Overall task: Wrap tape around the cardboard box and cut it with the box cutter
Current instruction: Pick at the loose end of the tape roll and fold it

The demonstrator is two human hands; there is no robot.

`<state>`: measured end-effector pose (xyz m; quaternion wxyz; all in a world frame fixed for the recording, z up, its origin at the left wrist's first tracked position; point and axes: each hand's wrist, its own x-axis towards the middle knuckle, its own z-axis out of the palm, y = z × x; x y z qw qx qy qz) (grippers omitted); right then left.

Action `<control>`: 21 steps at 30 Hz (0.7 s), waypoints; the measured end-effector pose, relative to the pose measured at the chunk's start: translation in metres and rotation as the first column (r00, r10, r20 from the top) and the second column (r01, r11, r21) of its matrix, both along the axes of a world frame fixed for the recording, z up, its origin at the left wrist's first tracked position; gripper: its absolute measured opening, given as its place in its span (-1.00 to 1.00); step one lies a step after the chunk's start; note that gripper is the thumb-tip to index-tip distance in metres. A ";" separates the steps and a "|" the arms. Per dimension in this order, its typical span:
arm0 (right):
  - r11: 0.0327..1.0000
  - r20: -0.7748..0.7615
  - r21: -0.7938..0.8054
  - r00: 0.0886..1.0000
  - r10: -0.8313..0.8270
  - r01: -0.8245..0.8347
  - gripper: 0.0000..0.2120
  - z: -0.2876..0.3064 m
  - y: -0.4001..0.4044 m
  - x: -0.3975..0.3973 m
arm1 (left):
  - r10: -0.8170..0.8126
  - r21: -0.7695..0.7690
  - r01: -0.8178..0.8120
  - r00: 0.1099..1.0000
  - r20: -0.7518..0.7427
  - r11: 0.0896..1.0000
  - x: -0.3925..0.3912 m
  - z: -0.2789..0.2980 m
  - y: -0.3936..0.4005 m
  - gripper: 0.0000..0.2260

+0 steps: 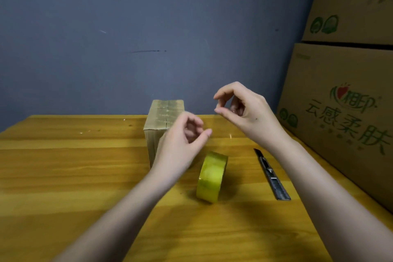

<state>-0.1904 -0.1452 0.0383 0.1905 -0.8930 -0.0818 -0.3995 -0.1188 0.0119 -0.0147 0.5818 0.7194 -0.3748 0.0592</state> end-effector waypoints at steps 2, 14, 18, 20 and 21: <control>1.000 0.002 -0.003 1.000 0.010 -0.010 -0.78 0.001 -0.001 0.000 | -0.148 -0.123 0.137 0.985 -0.084 0.983 0.010 0.003 -0.009 -0.76; 0.884 0.196 -0.401 0.965 -0.172 0.239 -0.76 -0.006 -0.010 -0.002 | -0.247 -0.108 0.239 0.967 -0.066 0.965 0.012 0.017 -0.032 -0.86; 0.862 0.262 -0.365 0.927 -0.267 0.351 -0.71 -0.013 -0.012 -0.004 | -0.220 -0.093 0.213 0.973 -0.070 0.973 0.010 0.018 -0.033 -0.86; 0.933 0.221 -0.165 0.934 -0.281 0.320 -0.69 -0.018 -0.015 -0.006 | -0.210 -0.095 0.203 0.975 -0.073 0.975 0.010 0.018 -0.032 -0.88; 0.967 0.182 -0.009 0.952 -0.247 0.253 -0.70 -0.022 -0.015 -0.006 | -0.206 -0.098 0.198 0.976 -0.073 0.975 0.010 0.017 -0.032 -0.90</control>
